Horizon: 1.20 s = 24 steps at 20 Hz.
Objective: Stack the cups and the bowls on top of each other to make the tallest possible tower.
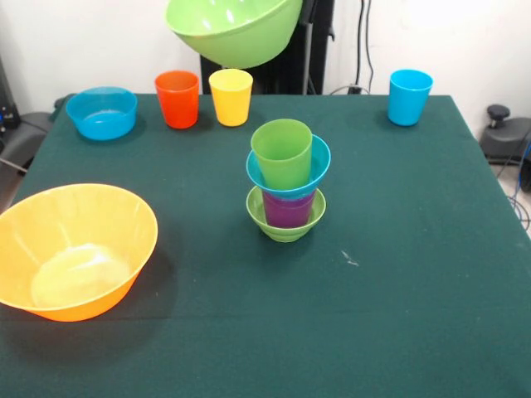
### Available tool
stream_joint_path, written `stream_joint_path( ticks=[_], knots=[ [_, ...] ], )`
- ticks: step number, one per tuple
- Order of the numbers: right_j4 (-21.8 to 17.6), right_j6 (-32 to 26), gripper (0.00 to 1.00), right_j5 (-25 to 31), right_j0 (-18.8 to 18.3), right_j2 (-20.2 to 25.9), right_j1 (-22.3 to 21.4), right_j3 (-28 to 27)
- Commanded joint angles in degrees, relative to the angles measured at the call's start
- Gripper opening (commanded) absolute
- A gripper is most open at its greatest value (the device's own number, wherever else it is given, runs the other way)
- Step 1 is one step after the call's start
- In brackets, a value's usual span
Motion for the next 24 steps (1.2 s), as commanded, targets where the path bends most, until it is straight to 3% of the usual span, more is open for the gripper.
stream_joint_path(
  ticks=[1,8,15,24],
  knots=[
    [1.61,3.27,0.0,7.43,0.66,0.76,4.73,-6.85],
    [2.26,6.64,0.0,6.11,2.91,0.36,9.42,-10.02],
    [2.78,7.29,0.0,7.57,4.69,-0.75,11.41,-13.35],
    [2.56,7.57,0.0,4.0,5.65,-2.24,14.94,-15.14]
  ],
)
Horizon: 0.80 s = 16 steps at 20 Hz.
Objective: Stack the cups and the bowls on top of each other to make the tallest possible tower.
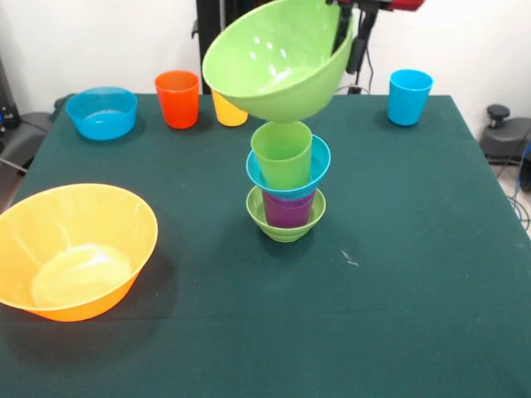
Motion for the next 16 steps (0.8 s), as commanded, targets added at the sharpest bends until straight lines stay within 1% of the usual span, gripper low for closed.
stream_joint_path(
  ticks=[1,3,7,12,16],
  knots=[
    [0.16,7.3,0.0,1.45,0.95,-1.61,4.84,-3.14],
    [-0.04,6.88,0.0,0.58,0.66,-1.71,5.38,-3.14],
    [-0.85,7.17,0.0,-2.89,0.35,-2.31,6.99,-2.66],
    [-0.37,5.04,0.0,-2.04,-0.21,-2.48,6.06,-2.63],
    [-0.23,5.08,0.0,-1.95,0.14,-3.13,5.58,-2.25]
  ],
)
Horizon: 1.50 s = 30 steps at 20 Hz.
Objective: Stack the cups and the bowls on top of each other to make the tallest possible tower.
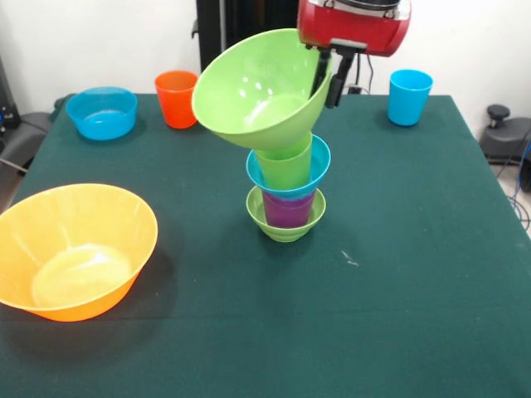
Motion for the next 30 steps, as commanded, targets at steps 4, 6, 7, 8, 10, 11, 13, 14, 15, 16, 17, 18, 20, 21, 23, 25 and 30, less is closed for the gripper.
stream_joint_path(
  ticks=[4,6,7,8,10,11,13,14,15,16,17,18,20,21,23,25,30],
  knots=[
    [-0.02,6.48,0.0,-2.02,1.37,-1.4,0.07,-0.01],
    [0.13,7.34,0.0,-2.91,1.89,-1.7,0.22,0.63],
    [0.1,7.57,0.0,-3.27,2.09,-1.87,0.09,0.99],
    [0.15,7.65,0.0,-3.36,2.23,-1.95,0.16,1.07],
    [0.29,7.92,0.0,-3.55,2.49,-2.17,0.15,1.23],
    [0.33,7.96,0.0,-3.57,2.61,-2.32,0.05,1.33],
    [0.48,7.87,0.0,-3.59,2.75,-2.38,0.25,1.08],
    [0.49,7.96,0.0,-3.82,2.87,-2.46,0.48,0.91],
    [0.51,8.03,0.0,-4.28,2.95,-2.54,0.8,0.82],
    [0.49,8.1,0.0,-4.73,3.03,-2.64,1.18,0.68],
    [0.52,8.12,0.0,-5.19,3.06,-2.73,1.45,0.71],
    [0.65,8.12,0.0,-5.55,3.05,-2.79,1.62,0.78],
    [0.87,7.72,0.0,-5.52,3.06,-2.91,1.72,0.59],
    [0.99,7.46,0.0,-5.46,3.02,-2.93,1.75,0.57],
    [1.14,7.2,0.0,-5.4,3.01,-3.02,1.93,0.3],
    [1.2,7.13,0.0,-5.55,3.04,-3.09,2.18,0.07],
    [1.11,7.72,0.0,-5.93,3.57,-3.62,2.38,-0.17]
  ],
)
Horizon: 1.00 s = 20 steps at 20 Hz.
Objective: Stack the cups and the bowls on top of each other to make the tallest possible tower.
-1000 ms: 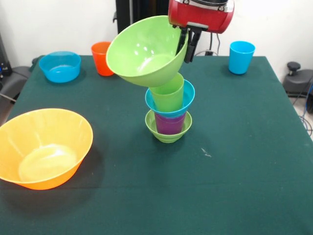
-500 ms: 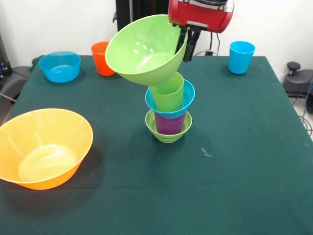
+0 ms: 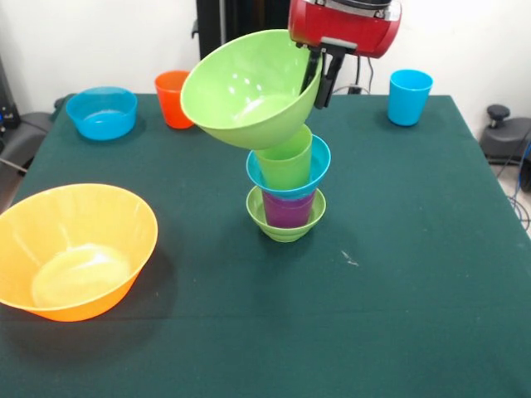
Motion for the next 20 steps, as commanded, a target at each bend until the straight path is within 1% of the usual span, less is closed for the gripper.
stream_joint_path(
  ticks=[1,7,13,20],
  knots=[
    [0.84,7.78,0.0,-3.37,1.27,0.18,2.42,-0.17],
    [1.03,7.29,0.0,-3.23,1.4,0.0,2.9,-0.75],
    [0.22,9.24,0.0,-4.35,3.16,-1.43,3.7,-1.34],
    [0.76,9.05,0.0,-5.29,3.97,-2.5,3.99,-1.21]
  ],
)
